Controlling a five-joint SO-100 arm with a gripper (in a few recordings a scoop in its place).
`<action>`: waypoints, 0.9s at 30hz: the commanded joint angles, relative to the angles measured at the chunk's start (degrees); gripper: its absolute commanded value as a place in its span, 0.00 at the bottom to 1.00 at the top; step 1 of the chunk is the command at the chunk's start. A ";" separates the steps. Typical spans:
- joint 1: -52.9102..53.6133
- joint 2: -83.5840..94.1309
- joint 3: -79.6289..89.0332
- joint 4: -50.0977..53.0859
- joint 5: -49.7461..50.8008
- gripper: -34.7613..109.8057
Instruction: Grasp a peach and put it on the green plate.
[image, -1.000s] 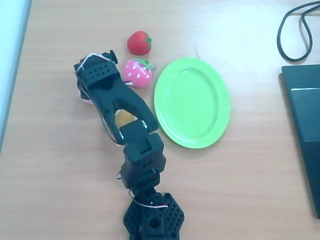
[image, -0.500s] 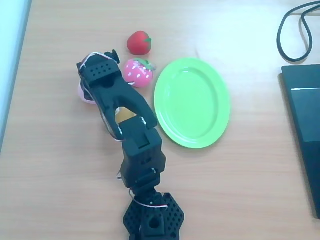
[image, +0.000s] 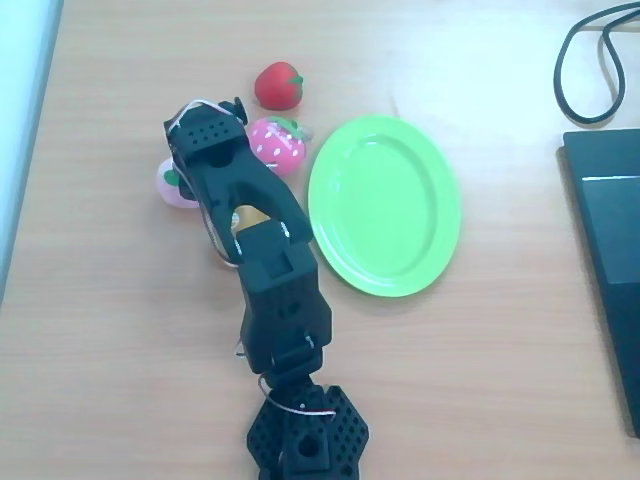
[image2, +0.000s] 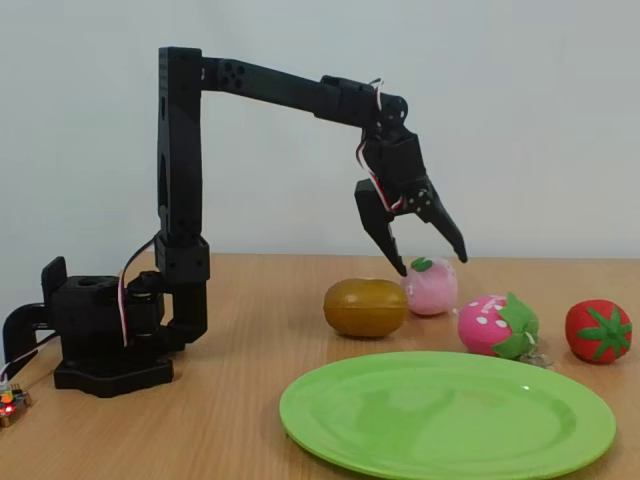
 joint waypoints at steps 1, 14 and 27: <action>-0.53 0.62 -0.88 0.26 0.00 0.51; -3.52 -2.11 -0.97 0.35 0.70 0.56; -5.45 -7.03 -2.64 -2.02 1.41 0.56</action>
